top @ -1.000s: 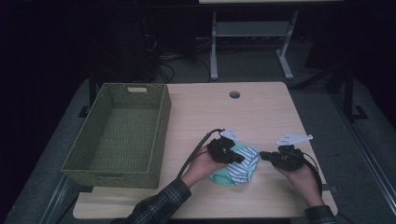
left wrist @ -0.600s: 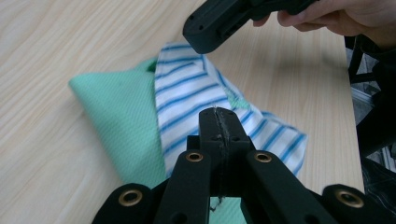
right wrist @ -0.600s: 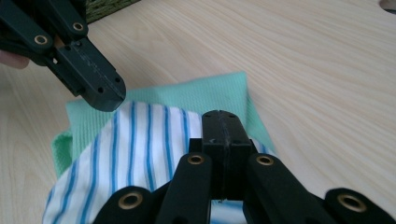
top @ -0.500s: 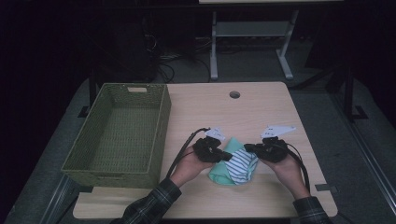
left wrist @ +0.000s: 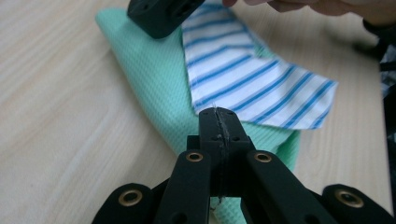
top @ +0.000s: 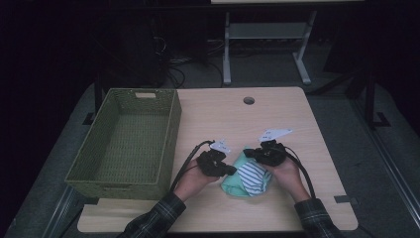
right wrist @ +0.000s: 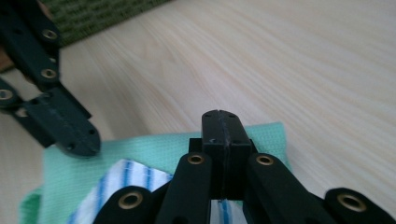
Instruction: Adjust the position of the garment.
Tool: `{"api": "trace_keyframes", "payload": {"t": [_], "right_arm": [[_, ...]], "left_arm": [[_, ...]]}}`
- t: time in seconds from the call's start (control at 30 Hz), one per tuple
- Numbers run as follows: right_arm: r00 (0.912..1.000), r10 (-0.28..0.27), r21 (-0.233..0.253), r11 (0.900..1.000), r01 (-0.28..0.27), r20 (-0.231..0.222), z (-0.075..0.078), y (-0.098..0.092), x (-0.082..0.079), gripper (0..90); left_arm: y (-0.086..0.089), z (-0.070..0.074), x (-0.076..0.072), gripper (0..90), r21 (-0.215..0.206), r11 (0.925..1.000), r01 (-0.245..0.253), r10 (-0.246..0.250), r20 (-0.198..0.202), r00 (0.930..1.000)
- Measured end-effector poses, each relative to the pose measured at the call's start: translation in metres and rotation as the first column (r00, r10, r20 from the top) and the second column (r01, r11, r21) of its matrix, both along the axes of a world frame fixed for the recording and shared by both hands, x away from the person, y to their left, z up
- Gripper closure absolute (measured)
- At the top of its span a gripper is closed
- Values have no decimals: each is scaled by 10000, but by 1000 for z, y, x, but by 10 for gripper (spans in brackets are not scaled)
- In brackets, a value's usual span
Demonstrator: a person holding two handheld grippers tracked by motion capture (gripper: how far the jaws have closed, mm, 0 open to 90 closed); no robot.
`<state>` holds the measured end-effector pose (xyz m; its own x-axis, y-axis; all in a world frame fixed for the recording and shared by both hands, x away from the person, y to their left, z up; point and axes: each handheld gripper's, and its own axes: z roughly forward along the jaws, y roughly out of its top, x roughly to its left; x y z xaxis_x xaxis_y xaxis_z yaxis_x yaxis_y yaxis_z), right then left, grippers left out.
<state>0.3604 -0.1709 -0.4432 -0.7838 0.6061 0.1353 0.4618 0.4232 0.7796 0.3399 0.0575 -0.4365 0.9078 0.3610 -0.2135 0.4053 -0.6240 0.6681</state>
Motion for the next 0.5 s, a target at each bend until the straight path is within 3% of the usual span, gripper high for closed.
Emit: {"api": "trace_keyframes", "payload": {"t": [0.3,0.5], "right_arm": [[9985,85,-888,9960,-132,-534,-23,11,9,900],[9990,94,-893,9959,-134,-446,-21,10,8,899]], "left_arm": [[-4,-14,0,895,1027,9947,-33,-3,348,9994],[-3,-12,0,894,824,9966,-93,66,322,9995]]}}
